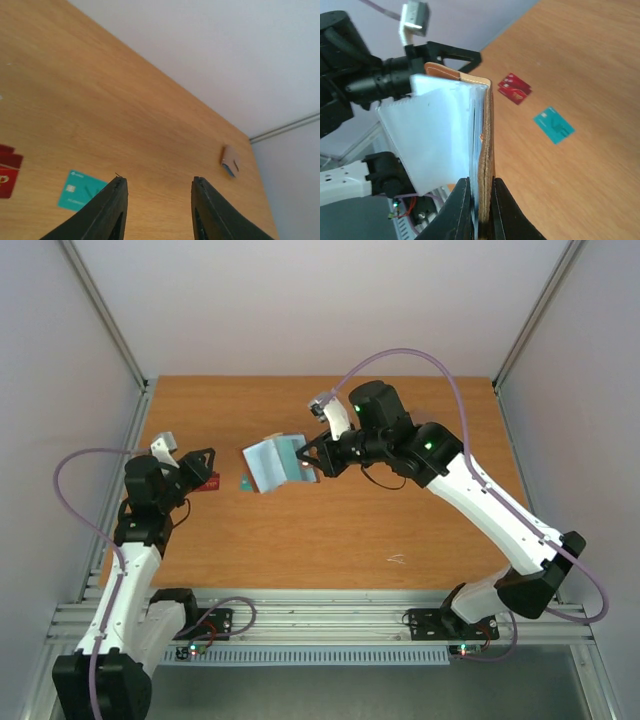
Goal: Take the credit cards out of the card holder
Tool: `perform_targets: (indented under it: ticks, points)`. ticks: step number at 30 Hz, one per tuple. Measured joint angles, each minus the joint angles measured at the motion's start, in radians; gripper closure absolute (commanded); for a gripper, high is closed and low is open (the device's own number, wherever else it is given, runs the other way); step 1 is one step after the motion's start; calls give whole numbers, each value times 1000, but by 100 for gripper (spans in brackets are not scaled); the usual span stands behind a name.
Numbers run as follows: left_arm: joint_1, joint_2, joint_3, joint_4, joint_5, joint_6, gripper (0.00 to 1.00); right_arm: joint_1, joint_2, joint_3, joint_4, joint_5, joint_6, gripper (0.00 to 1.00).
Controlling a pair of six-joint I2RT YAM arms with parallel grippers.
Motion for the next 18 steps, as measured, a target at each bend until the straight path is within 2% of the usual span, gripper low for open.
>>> perform_targets:
  ticks: [3, 7, 12, 15, 18]
  points:
    - [10, -2, -1, -37, -36, 1, 72, 3, -14, 19, -71, 105, 11, 99]
    - [10, -2, 1, -16, 18, 37, 76, 12, 42, 116, -196, 289, 34, 99]
    - [-11, -2, 29, 142, 246, 72, 75, 54, 168, 243, -320, 500, 58, 99]
    - [-116, -2, 79, 219, 398, 74, 69, 71, 219, 261, -344, 507, 64, 99]
    - [-221, 5, 102, 235, 505, 100, 68, 74, 233, 260, -336, 467, 67, 99]
